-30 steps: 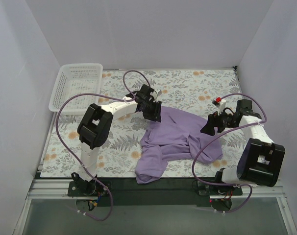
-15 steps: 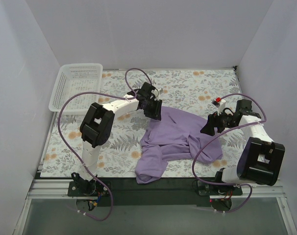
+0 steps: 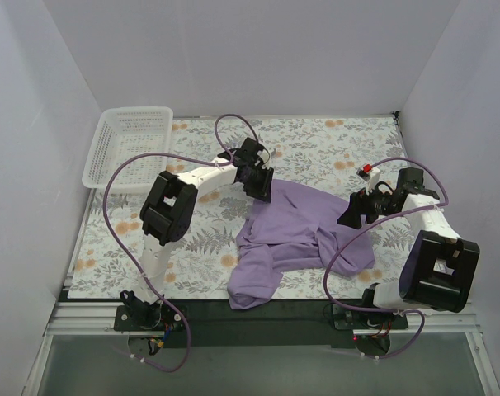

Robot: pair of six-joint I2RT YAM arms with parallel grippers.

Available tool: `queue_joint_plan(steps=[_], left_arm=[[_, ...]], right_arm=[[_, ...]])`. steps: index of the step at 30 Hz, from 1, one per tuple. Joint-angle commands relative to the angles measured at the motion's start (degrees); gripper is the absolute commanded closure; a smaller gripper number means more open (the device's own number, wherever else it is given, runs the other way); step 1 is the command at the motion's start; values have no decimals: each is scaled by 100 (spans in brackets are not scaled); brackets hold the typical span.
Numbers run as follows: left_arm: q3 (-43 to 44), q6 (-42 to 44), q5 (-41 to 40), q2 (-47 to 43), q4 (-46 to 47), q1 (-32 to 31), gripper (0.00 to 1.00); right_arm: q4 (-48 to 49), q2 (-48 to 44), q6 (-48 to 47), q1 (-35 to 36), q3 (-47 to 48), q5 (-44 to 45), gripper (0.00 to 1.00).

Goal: Fold and stack the t-shirts

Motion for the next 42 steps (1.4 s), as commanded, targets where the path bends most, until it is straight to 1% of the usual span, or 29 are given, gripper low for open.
queue_joint_plan(steps=[1, 14, 17, 18, 21, 22, 25, 28, 31, 33, 34, 35, 38, 42], left_arm=[[211, 120, -51, 56, -116, 7, 76], [229, 225, -59, 179, -186, -46, 78], [246, 243, -86, 241, -186, -73, 83], [281, 234, -86, 250, -186, -81, 89], [299, 243, -94, 268, -195, -81, 98], [299, 243, -95, 267, -195, -81, 100], [273, 278, -77, 224, -186, -81, 100], [133, 287, -129, -13, -73, -90, 100], [-87, 243, -253, -584, 173, -90, 100], [-367, 234, -323, -1189, 253, -81, 100], [-369, 234, -332, -1192, 262, -81, 100], [-438, 226, -332, -1453, 288, -81, 100], [-807, 190, -262, -1876, 288, -81, 100], [-1526, 76, -261, -2386, 306, -73, 100]], right_arm=[[74, 12, -46, 31, 90, -165, 20], [66, 39, -46, 31, 108, -191, 20], [66, 48, -37, 31, 117, -191, 20], [57, 48, -46, 31, 117, -191, 20], [57, 48, -37, 31, 99, -191, 20], [57, 48, -37, 40, 99, -191, 20], [66, 56, -46, 40, 108, -191, 20], [57, 57, -55, 31, 117, -183, 20], [57, 48, -107, 75, 108, -104, 20], [57, 83, -160, 171, 143, 2, 20], [57, 100, -169, 172, 169, 54, 20], [57, 126, -169, 241, 196, 142, 20], [48, 249, -187, 356, 397, 300, 20], [39, 512, -152, 382, 906, 485, 20]])
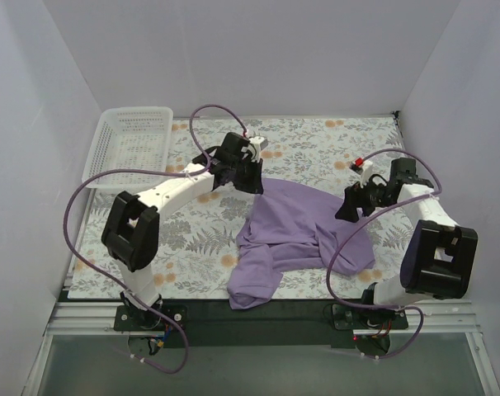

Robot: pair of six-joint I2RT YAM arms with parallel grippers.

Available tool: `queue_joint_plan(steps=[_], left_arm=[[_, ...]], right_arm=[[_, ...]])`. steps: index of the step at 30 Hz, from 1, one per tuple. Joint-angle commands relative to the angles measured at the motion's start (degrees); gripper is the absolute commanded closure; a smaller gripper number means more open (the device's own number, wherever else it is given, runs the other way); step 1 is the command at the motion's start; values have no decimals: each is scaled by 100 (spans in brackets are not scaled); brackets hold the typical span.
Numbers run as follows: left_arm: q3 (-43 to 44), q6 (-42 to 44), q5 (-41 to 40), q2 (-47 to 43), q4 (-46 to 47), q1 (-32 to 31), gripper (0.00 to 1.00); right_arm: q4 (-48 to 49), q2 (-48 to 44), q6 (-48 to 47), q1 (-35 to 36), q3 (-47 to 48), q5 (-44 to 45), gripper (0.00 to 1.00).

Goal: Fold and stack the t-shirts

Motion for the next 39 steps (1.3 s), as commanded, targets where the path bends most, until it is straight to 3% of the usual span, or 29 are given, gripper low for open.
queue_joint_plan(steps=[1, 4, 7, 10, 14, 22, 26, 31, 39], left_arm=[[-599, -77, -119, -633, 65, -18, 100], [-1221, -252, -479, -1362, 153, 61, 100], [-1689, -455, -945, -2651, 232, 263, 100], [-1866, -552, -1455, -3688, 267, 649, 100], [-1849, -359, -1973, -4316, 136, 1308, 100], [-2112, -244, -3134, -4457, -207, 1704, 100], [-2227, -261, -3170, -4607, -163, 1942, 100], [-2507, -253, -3266, -4634, -189, 2065, 100], [-2772, -253, -3293, -4783, -93, 2329, 100]], right_arm=[[65, 185, -51, 18, 619, 199, 20], [74, 326, 28, 44, 838, 296, 21], [83, 432, 81, 70, 936, 349, 21], [92, 476, 134, 70, 953, 393, 22], [109, 458, 169, 88, 884, 323, 22], [109, 309, 187, 105, 690, 366, 22], [66, 326, 125, 176, 655, 244, 22], [-391, 169, -630, 404, 515, 225, 22], [-558, -621, -1202, 404, -197, 1271, 23]])
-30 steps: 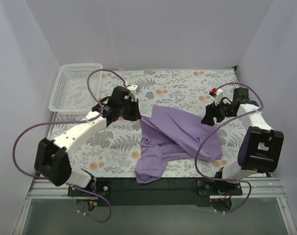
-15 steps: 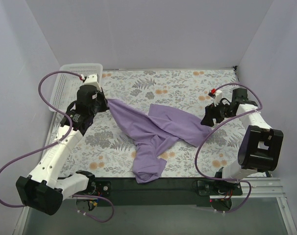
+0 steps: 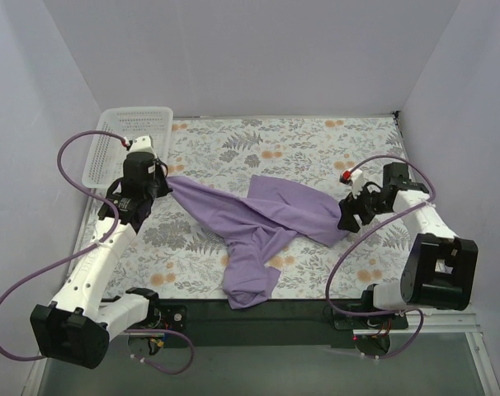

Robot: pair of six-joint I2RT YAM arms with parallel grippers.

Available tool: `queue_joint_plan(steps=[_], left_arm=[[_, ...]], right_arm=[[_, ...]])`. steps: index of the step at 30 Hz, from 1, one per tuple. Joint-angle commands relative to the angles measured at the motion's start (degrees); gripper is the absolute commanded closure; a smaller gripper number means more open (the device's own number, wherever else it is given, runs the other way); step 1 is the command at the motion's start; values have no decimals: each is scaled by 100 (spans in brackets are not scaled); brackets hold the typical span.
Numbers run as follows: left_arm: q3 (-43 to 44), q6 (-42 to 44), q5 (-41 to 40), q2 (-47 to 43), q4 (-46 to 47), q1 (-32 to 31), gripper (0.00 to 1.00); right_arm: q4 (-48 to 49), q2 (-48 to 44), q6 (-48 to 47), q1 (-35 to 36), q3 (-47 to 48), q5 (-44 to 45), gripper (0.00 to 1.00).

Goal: Fold and stack the t-shirts

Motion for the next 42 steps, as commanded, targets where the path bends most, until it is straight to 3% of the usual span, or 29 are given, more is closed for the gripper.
queue_joint_plan(steps=[1, 6, 14, 18, 21, 27, 32, 33, 34, 37, 39, 42], left_arm=[[-48, 51, -187, -174, 130, 117, 100], [-83, 16, 15, -156, 200, 161, 100], [-452, 7, 296, -305, 420, 170, 100], [-672, 7, 314, -437, 508, 170, 100], [-786, 25, 323, -551, 570, 170, 100], [-795, 34, 323, -613, 623, 170, 100], [-734, 33, 428, -481, 640, 170, 100], [-699, 25, 428, -420, 640, 170, 100], [-681, 25, 437, -393, 631, 170, 100], [-664, 25, 481, -323, 631, 170, 100], [-698, 33, 490, -305, 657, 170, 100], [-751, 25, 499, -288, 710, 170, 100]], right_arm=[[-259, -404, -387, -7, -230, 382, 23], [-295, -519, -317, 291, -555, 294, 24], [391, 245, 588, 872, -407, 785, 43], [347, 282, 650, 1048, -354, 953, 69], [189, 28, 597, 1092, -153, 936, 98], [-119, -255, 808, 1223, 1215, 322, 99], [30, 718, 1772, 1628, 2571, 90, 98], [74, 1216, 1984, 1654, 2782, 257, 91], [101, 1456, 2160, 1681, 3219, 442, 68], [110, 2099, 2452, 1663, 3592, 1242, 53], [145, 2083, 2426, 1611, 3549, 1349, 49], [346, 1794, 2303, 1549, 3180, 1323, 32]])
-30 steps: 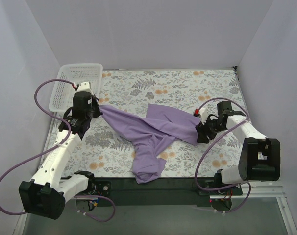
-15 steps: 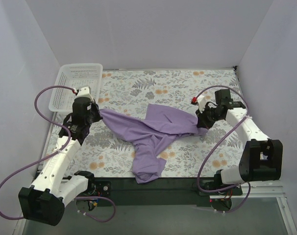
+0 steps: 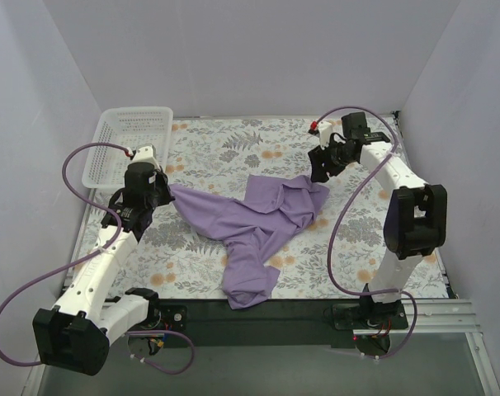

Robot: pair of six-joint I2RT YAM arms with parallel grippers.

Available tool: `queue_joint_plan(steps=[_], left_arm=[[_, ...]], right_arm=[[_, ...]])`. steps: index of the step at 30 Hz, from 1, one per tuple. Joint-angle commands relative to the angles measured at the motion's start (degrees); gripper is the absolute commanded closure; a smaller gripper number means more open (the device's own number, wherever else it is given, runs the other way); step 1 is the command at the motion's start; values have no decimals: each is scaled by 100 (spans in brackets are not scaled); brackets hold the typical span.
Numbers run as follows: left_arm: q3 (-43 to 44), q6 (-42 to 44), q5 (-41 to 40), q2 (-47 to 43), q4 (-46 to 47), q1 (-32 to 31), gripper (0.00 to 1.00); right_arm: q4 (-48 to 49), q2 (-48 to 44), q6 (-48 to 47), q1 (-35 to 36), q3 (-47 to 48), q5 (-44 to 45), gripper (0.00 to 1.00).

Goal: Fold and stack the t-shirts

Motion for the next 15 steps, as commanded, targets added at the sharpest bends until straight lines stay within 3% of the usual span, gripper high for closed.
queue_joint_plan(steps=[1, 6, 15], left_arm=[[18, 42, 31, -25, 208, 32, 100], [-26, 42, 66, 1, 243, 32, 100], [-140, 69, 92, -17, 313, 41, 100]], right_arm=[[108, -526, -16, -60, -221, 147, 25], [109, -554, -535, -68, -530, -249, 23], [65, 193, -1054, -60, -416, 374, 35]])
